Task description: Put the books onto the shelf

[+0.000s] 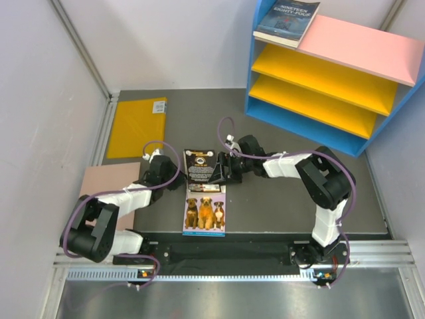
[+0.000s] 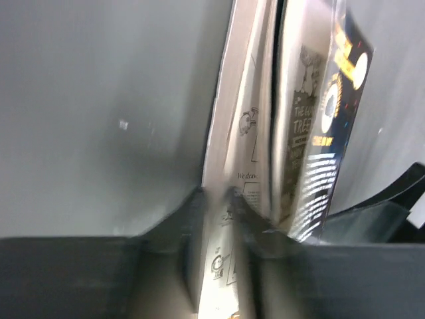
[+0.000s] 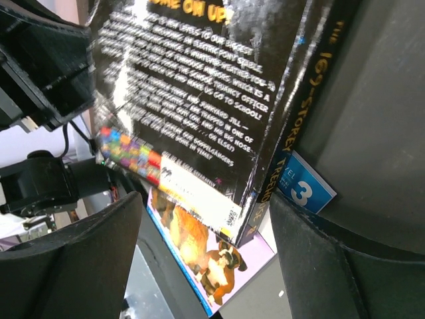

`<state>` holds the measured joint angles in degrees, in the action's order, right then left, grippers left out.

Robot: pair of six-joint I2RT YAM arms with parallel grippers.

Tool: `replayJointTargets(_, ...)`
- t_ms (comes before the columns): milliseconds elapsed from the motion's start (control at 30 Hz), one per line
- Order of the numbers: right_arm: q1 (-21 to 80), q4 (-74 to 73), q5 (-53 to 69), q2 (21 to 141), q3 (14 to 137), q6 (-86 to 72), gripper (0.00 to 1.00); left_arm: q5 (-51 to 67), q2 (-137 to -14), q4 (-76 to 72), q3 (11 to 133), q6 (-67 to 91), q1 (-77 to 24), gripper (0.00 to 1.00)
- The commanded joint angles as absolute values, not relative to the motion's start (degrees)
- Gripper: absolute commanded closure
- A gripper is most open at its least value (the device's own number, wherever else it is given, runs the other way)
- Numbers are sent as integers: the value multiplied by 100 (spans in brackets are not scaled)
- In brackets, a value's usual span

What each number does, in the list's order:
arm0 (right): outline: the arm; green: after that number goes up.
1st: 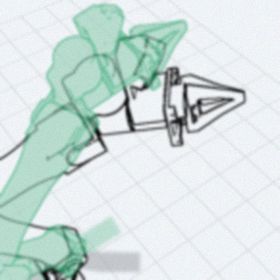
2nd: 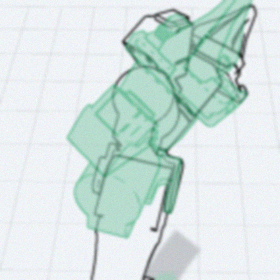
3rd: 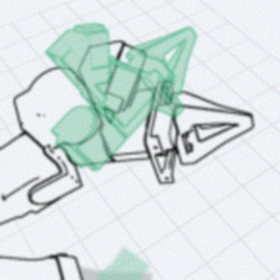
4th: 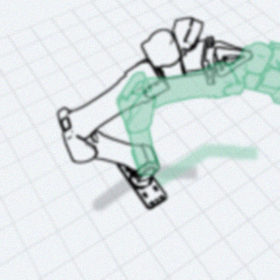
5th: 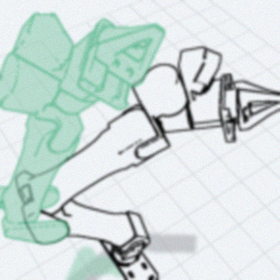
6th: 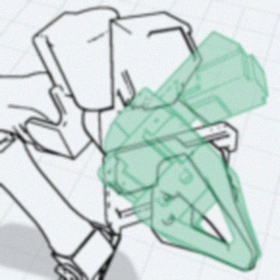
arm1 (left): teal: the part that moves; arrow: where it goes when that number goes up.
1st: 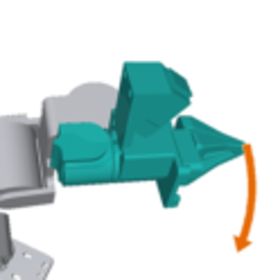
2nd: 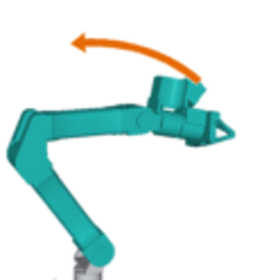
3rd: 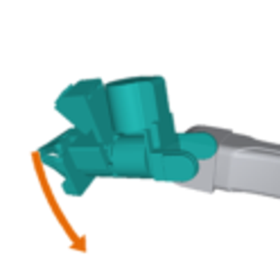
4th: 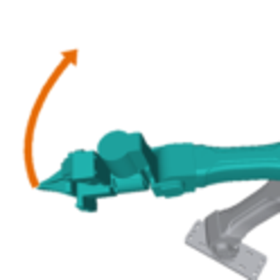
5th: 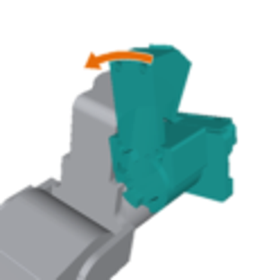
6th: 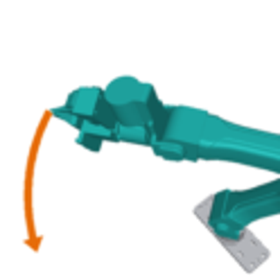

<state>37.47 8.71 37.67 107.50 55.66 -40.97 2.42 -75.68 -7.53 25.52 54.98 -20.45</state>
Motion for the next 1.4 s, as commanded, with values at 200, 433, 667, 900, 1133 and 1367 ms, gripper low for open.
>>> replayJointTargets(200,3955,1257,3867,11013,5748,-4148,23,1423,-7445,-2636,2444,5414,-2162,100)
replayJointTargets(433,3946,1283,3508,10890,5625,-4210,23,1301,-7189,-2224,2584,5186,-2153,100)
replayJointTargets(667,3727,1749,3024,10600,5134,-4623,22,1353,-7339,-2223,2523,5194,-2153,100)
replayJointTargets(900,3490,1811,2725,10441,5001,-4623,21,1380,-7348,-2215,2505,5203,-2153,100)
replayJointTargets(1133,3428,1731,2540,10442,5071,-4544,21,1371,-7357,-2145,2505,5168,-2162,100)
replayJointTargets(1367,3287,1670,2409,10450,5115,-4421,21,1380,-7444,-2127,2514,5168,-2153,100)
